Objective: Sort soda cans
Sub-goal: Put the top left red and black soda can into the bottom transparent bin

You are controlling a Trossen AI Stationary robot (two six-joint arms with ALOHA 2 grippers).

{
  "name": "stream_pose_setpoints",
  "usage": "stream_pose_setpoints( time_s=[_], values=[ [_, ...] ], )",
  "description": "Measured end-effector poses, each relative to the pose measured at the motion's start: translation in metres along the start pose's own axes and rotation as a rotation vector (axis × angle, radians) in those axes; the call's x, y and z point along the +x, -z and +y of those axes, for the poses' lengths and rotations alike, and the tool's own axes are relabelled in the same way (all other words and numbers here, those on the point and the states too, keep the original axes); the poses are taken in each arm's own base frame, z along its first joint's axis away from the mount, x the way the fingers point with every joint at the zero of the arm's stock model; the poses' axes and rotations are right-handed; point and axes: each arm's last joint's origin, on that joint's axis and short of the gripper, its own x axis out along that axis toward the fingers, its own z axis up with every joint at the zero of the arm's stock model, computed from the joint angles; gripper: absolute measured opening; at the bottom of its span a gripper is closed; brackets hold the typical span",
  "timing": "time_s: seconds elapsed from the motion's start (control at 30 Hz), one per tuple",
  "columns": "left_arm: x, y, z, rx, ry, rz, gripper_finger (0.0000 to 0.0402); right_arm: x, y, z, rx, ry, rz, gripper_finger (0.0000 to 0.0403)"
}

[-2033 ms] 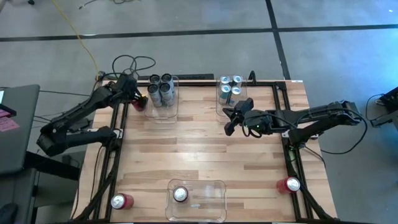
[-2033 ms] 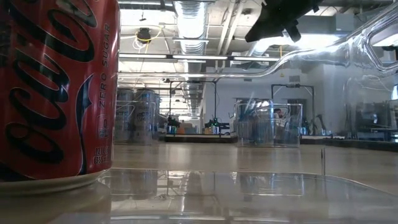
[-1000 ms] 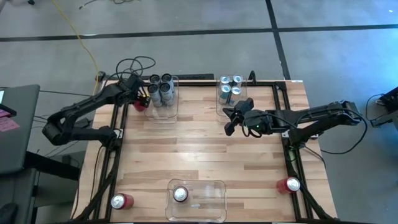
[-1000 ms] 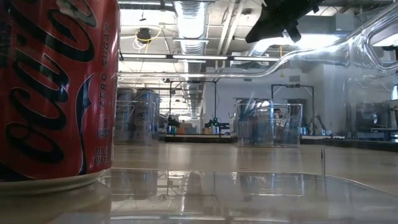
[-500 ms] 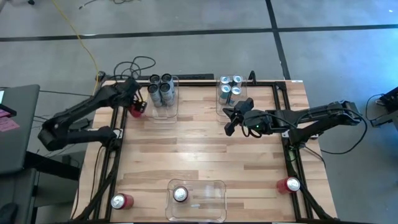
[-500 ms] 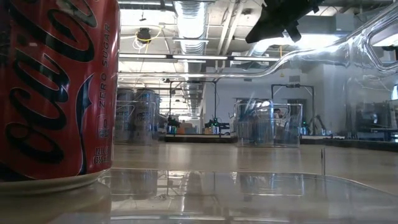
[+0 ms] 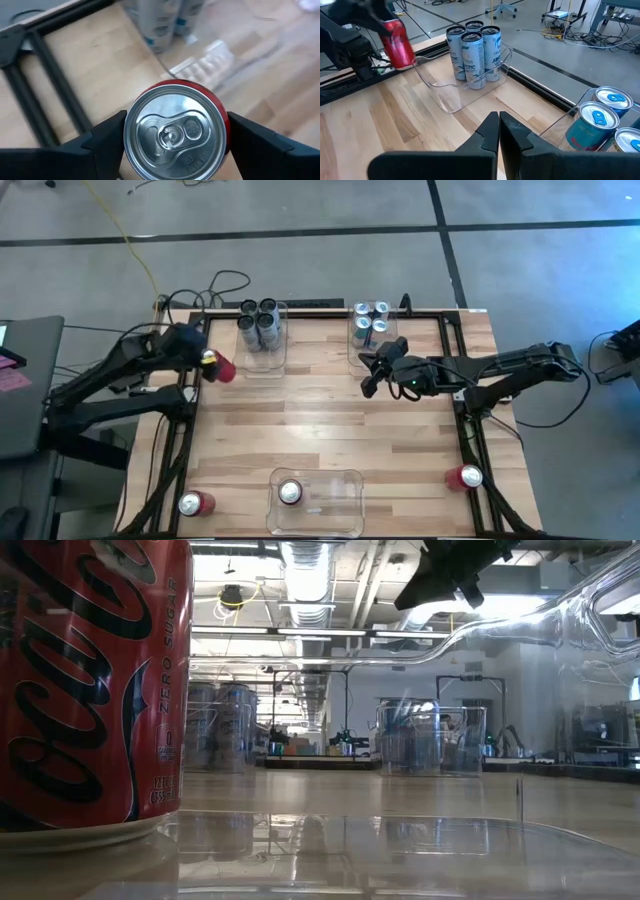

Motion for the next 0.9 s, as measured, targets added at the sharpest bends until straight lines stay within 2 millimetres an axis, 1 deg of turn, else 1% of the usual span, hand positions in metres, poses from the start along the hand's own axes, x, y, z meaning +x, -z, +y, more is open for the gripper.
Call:
stream_pose_setpoints(
  time_s=[0.2, 0.5, 0.67, 0.9],
  values=[
    [-0.010, 0.010, -0.004, 0.039, 0.113, -0.006, 0.0290, 0.000, 0.000, 0.000, 0.012, -0.001, -0.001, 0.0032],
    [-0.007, 0.013, -0.019, 0.115, 0.237, 0.094, 0.0290, 0.000, 0.000, 0.000, 0.020, -0.001, -0.001, 0.0032],
    [-0.004, 0.008, -0.036, 0.182, 0.319, 0.074, 0.0290, 0.000, 0.000, 0.000, 0.019, -0.001, -0.001, 0.0032],
    [0.003, 0.001, -0.073, 0.273, 0.457, 0.025, 0.0290, 0.000, 0.000, 0.000, 0.019, -0.001, -0.001, 0.0032]
  ],
)
